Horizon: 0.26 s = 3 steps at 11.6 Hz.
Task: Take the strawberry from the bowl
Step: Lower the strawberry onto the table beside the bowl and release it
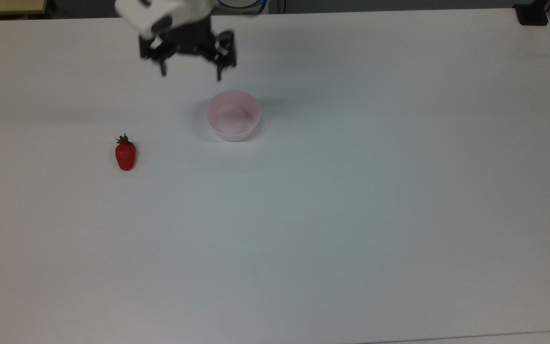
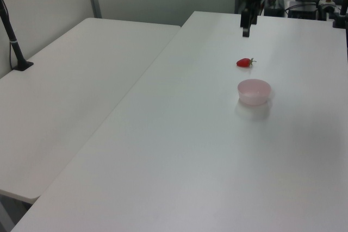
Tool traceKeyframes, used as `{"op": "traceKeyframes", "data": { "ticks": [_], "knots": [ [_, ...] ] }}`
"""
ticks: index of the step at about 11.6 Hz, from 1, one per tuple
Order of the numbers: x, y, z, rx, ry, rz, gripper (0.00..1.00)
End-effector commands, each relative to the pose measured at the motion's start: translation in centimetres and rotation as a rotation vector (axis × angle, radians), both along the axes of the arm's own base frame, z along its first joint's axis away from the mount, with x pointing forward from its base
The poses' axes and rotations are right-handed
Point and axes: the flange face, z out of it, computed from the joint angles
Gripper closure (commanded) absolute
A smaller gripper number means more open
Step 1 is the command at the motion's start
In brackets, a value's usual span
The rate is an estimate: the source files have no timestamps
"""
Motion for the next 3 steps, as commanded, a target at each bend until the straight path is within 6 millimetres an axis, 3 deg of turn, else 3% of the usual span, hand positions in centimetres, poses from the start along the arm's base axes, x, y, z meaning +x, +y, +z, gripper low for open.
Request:
{"op": "traceKeyframes", "data": {
  "ticks": [1, 3],
  "knots": [
    [-4.15, 0.65, 5.24, 0.074, -0.032, -0.096, 0.0],
    [-5.14, 1.13, 5.11, 0.067, 0.029, -0.079, 0.0]
  ]
}}
